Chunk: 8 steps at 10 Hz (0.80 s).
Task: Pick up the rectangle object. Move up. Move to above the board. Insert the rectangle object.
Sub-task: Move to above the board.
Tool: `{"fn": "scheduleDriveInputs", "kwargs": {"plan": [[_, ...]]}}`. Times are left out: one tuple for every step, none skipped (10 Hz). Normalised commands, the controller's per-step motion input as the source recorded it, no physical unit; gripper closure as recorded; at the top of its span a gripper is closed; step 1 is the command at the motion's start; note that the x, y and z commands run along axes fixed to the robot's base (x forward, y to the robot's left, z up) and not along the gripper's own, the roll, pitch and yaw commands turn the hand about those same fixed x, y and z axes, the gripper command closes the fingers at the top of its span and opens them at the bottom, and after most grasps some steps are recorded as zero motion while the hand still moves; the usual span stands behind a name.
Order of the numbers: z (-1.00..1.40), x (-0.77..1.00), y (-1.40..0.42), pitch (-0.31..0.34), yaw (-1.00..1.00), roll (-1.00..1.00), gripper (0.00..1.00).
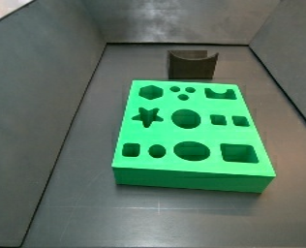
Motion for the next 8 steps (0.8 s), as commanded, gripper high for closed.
{"fn": "scheduleDriveInputs", "kwargs": {"plan": [[0.09,0.25,-1.00,0.081,-1.00,0.03,1.00],[0.10,0.25,-1.00,0.084,-1.00,0.02,1.00],[0.10,0.25,-1.00,0.081,-1.00,-0.01,1.00],[0.10,0.25,-1.00,0.092,-1.00,-0.01,1.00],[0.10,0.26,-1.00,0.113,-1.00,-0.01,1.00],[0.10,0.26,-1.00,0.140,-1.00,-0.03,1.00],[0.11,0.27,-1.00,0.205,-1.00,-0.06,1.00],[0.11,0.28,-1.00,0.223,-0.77,-0.06,1.00]]}}
